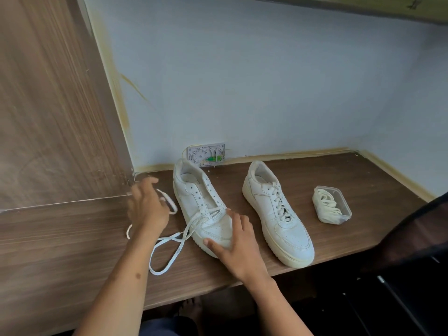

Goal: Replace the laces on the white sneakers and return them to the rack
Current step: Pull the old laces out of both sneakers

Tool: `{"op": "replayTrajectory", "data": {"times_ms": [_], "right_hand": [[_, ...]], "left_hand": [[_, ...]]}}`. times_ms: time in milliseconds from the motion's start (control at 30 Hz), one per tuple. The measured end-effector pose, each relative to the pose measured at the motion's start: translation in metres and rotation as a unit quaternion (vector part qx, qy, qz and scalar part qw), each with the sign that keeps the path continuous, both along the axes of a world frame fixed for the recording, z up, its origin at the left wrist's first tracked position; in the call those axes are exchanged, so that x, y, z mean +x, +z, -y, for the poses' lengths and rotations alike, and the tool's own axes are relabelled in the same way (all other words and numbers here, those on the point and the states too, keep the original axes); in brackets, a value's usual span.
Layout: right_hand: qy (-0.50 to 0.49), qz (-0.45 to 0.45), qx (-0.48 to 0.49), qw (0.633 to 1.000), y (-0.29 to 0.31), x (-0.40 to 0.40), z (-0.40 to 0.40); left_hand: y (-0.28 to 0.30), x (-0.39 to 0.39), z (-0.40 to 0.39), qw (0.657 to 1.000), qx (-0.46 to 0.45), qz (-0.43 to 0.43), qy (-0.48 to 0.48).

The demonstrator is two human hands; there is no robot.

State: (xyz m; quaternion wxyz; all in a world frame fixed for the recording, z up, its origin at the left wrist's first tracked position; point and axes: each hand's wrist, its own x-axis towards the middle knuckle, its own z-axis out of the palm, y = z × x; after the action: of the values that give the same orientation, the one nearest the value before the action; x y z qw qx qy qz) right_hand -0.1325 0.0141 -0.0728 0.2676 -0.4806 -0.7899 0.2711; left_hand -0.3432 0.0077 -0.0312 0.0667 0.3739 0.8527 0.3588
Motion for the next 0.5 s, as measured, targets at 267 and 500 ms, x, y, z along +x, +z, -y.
{"op": "replayTrajectory", "data": {"times_ms": [267,500], "right_hand": [[-0.075,0.004,0.098,0.992,0.011,-0.008,0.007],[-0.027,0.016,0.184,0.982,0.006,-0.027,-0.003]], "left_hand": [[0.005,0.004,0.008,0.903,-0.044,0.126,-0.409],[-0.011,-0.004,0.000,0.899,-0.023,0.110,-0.423]]}}
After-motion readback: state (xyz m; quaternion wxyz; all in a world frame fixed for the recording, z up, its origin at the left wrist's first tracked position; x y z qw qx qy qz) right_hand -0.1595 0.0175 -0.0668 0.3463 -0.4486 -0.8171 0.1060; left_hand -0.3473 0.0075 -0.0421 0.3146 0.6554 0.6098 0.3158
